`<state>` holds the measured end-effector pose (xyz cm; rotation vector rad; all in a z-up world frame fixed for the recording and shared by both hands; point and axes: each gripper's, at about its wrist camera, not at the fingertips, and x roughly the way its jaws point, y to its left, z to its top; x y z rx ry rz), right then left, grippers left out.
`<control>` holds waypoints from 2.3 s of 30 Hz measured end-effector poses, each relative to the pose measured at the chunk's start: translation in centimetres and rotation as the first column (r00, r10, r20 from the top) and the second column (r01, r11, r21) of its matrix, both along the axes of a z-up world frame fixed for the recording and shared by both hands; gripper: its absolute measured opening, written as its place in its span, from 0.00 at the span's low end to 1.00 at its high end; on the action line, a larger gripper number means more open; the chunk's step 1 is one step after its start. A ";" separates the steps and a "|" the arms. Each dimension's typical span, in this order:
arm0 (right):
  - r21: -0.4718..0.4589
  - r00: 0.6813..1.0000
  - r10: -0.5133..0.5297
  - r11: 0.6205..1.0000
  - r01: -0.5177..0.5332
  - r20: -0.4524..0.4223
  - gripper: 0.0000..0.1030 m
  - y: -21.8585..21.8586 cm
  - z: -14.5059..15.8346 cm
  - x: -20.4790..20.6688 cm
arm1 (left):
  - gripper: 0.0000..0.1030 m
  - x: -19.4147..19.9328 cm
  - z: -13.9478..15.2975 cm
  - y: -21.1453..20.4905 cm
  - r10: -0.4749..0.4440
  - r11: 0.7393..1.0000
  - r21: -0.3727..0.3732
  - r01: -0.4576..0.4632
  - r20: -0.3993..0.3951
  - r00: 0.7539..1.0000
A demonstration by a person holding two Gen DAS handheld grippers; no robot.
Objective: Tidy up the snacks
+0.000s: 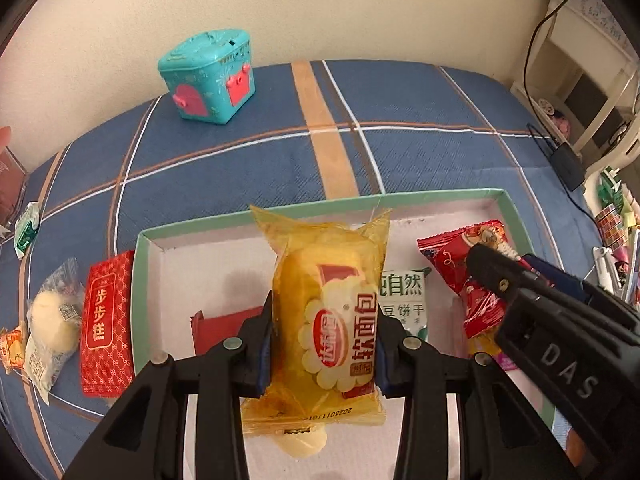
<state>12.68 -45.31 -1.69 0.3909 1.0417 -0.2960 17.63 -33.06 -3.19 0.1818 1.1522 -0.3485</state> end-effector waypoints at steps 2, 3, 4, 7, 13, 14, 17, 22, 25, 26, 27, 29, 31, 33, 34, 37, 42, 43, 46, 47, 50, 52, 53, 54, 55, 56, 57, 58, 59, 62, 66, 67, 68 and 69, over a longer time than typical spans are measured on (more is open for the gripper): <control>0.006 1.000 0.003 1.000 -0.003 -0.016 0.51 0.1 -0.6 0.1 | 0.39 0.0 0.0 0.0 -0.001 1.000 0.006 0.001 -0.002 1.000; 0.002 1.000 0.005 1.000 -0.005 -0.026 0.51 0.2 -0.9 0.2 | 0.39 0.0 -0.1 0.1 0.003 1.000 0.012 -0.003 -0.005 1.000; 0.000 0.999 0.008 1.000 -0.008 -0.034 0.51 0.3 -1.1 0.2 | 0.39 0.0 -0.1 0.1 0.003 1.000 0.018 -0.003 -0.004 1.000; 0.024 0.999 0.007 1.000 -0.006 -0.041 0.51 0.3 -1.8 0.2 | 0.40 -0.1 -0.2 0.0 -0.001 1.000 0.029 0.001 0.002 1.000; 0.034 0.998 -0.006 0.999 0.008 -0.066 0.53 0.3 -2.1 0.4 | 0.40 -0.2 -0.2 -0.1 -0.004 1.000 0.031 0.004 -0.005 1.000; 0.036 0.997 -0.007 0.999 0.010 -0.074 0.57 0.2 -2.2 0.5 | 0.40 -0.1 -0.1 -0.1 -0.003 1.000 0.030 0.003 -0.007 1.000; 0.031 0.996 -0.012 0.999 0.015 -0.088 0.66 0.1 -2.1 0.6 | 0.49 -0.2 0.2 -0.3 -0.005 1.000 0.027 0.006 -0.004 1.000; 0.058 0.995 -0.025 0.998 0.031 -0.100 0.73 -0.4 -1.3 0.6 | 0.61 -0.2 1.5 -0.4 -0.020 1.000 0.006 0.020 0.012 1.000; 0.055 0.994 -0.036 0.998 0.042 -0.107 0.76 -0.8 -0.5 0.4 | 0.67 -0.3 2.7 -0.4 -0.022 1.000 0.012 0.021 0.036 0.999; 0.052 0.993 -0.037 0.998 0.043 -0.111 0.79 -0.9 -0.1 0.4 | 0.69 -0.4 3.1 -0.4 -0.022 1.000 0.012 0.021 0.042 0.999; 0.051 0.993 -0.038 0.998 0.044 -0.114 0.80 -1.0 0.3 0.3 | 0.72 -0.4 3.5 -0.3 -0.020 1.000 0.011 0.020 0.048 0.999; 0.051 0.993 -0.043 0.997 0.049 -0.113 0.81 -1.2 1.2 0.1 | 0.78 -0.5 4.4 0.0 -0.011 1.000 0.014 0.010 0.057 0.998; 0.042 0.992 -0.045 0.998 0.050 -0.119 0.83 -1.4 1.9 -0.1 | 0.81 -0.4 4.9 0.4 0.005 1.000 0.026 -0.007 0.056 0.998; 0.013 0.990 -0.041 0.999 0.043 -0.133 0.90 -1.5 2.6 -0.2 | 0.83 -0.2 5.0 0.9 0.028 0.999 0.037 -0.030 0.052 0.998; -0.004 0.990 -0.038 0.999 0.038 -0.137 0.94 -1.5 2.9 -0.3 | 0.84 0.0 5.0 1.3 0.045 0.998 0.039 -0.047 0.053 0.998; -0.024 0.990 -0.031 0.999 0.028 -0.135 0.97 -1.5 3.8 -0.5 | 0.87 0.5 5.0 2.4 0.102 0.994 0.041 -0.104 0.050 0.994; -0.036 0.991 -0.005 0.999 0.001 -0.132 1.00 -1.1 4.8 -0.7 | 0.90 1.4 5.0 4.9 0.204 0.979 0.011 -0.204 0.036 0.978; -0.039 0.991 0.010 0.999 -0.016 -0.134 1.00 -0.8 4.9 -0.6 | 0.90 1.6 5.1 5.5 0.227 0.974 0.004 -0.227 0.037 0.973; -0.064 0.988 0.047 0.996 -0.057 -0.144 1.00 0.0 5.1 -0.5 | 0.91 1.9 5.4 6.8 0.260 0.966 -0.011 -0.259 0.043 0.965; -0.068 0.988 0.052 0.996 -0.062 -0.143 1.00 0.2 5.2 -0.4 | 0.91 1.9 5.5 7.2 0.269 0.963 -0.013 -0.268 0.047 0.962; -0.055 0.989 0.064 0.996 -0.072 -0.132 1.00 0.7 5.5 -0.4 | 0.91 1.9 5.9 7.9 0.271 0.963 -0.013 -0.271 0.060 0.961; -0.049 0.990 0.073 0.996 -0.080 -0.122 1.00 1.1 5.7 -0.4 | 0.94 1.9 6.2 8.4 0.274 0.962 -0.014 -0.274 0.069 0.959; -0.047 0.990 0.078 0.995 -0.084 -0.120 1.00 1.3 5.7 -0.4 | 0.95 1.8 6.3 8.7 0.278 0.961 -0.017 -0.277 0.071 0.958; -0.045 0.989 0.083 0.995 -0.089 -0.119 1.00 1.6 5.8 -0.4 | 0.95 1.7 6.4 9.0 0.282 0.959 -0.019 -0.281 0.070 0.957; -0.046 0.989 0.088 0.994 -0.095 -0.121 1.00 1.9 5.8 -0.4 | 0.95 1.6 6.5 9.3 0.285 0.958 -0.022 -0.285 0.068 0.956; -0.048 0.988 0.094 0.994 -0.101 -0.126 1.00 2.1 5.8 -0.3 | 0.95 1.5 6.6 9.6 0.286 0.958 -0.025 -0.285 0.066 0.956; -0.055 0.986 0.102 0.992 -0.110 -0.131 1.00 2.4 5.8 -0.4 | 0.95 1.4 6.7 10.0 0.286 0.958 -0.027 -0.285 0.064 0.956; -0.063 0.985 0.108 0.991 -0.117 -0.134 1.00 2.7 5.9 -0.4 | 0.95 1.2 6.9 10.3 0.286 0.958 -0.026 -0.285 0.063 0.956; -0.072 0.984 0.113 0.990 -0.123 -0.137 1.00 2.9 5.9 -0.5 | 0.95 1.1 7.1 10.6 0.288 0.958 -0.024 -0.287 0.063 0.955; -0.068 0.983 0.118 0.989 -0.129 -0.141 1.00 3.4 6.1 -1.0 | 0.95 0.4 7.7 11.8 0.297 0.955 -0.018 -0.297 0.070 0.952; -0.062 0.983 0.114 0.990 -0.124 -0.145 1.00 3.8 6.2 -1.4 | 0.95 -0.5 8.3 13.7 0.314 0.949 -0.004 -0.315 0.081 0.946; -0.066 0.982 0.116 0.990 -0.127 -0.148 1.00 3.9 6.2 -1.5 | 0.95 -0.7 8.5 14.3 0.320 0.947 -0.004 -0.320 0.085 0.944; -0.067 0.982 0.116 0.990 -0.127 -0.150 1.00 4.1 6.3 -1.6 | 0.95 -1.0 8.7 15.0 0.327 0.945 -0.007 -0.328 0.091 0.941; -0.067 0.982 0.115 0.990 -0.126 -0.150 1.00 4.2 6.3 -1.8 | 0.95 -1.1 8.8 15.4 0.333 0.943 -0.008 -0.334 0.093 0.938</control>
